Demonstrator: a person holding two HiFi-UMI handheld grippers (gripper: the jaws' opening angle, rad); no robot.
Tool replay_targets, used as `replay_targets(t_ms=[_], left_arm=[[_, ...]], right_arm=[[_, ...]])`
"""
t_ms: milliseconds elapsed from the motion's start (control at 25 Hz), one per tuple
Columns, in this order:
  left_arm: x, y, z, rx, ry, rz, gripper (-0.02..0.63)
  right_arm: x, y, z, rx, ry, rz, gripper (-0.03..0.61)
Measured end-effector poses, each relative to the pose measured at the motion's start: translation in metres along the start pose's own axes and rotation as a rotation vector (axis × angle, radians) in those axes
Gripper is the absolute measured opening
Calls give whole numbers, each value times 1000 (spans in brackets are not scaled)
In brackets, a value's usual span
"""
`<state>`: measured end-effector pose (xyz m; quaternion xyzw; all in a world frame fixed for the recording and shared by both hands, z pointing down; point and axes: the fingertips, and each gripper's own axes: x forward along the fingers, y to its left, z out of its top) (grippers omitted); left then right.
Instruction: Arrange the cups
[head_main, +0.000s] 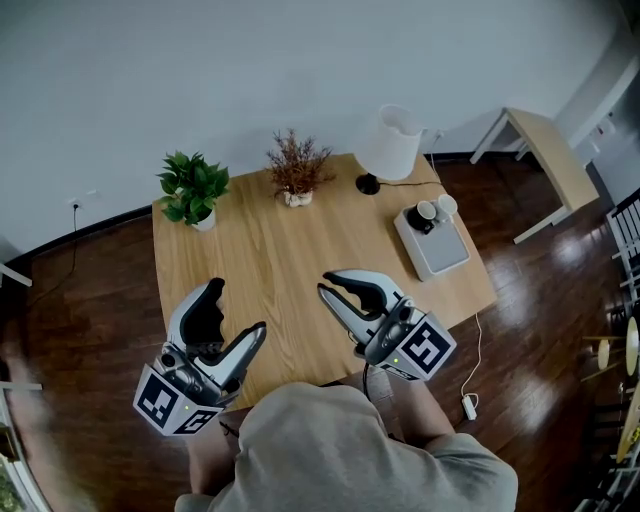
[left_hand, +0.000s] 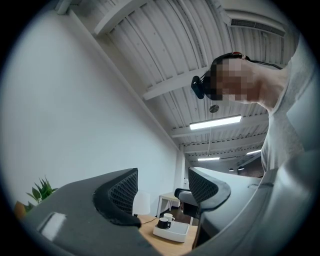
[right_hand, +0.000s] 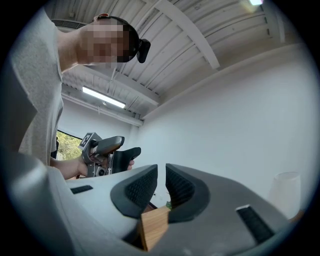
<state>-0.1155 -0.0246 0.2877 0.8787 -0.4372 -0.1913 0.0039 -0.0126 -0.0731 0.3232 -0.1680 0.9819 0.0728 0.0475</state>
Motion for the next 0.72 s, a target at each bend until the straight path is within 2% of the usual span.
replay_targets(t_ms=[720], left_arm=[[32, -23, -20, -14, 52, -33, 310]], right_arm=[[-25, -23, -5, 36, -11, -17, 55]])
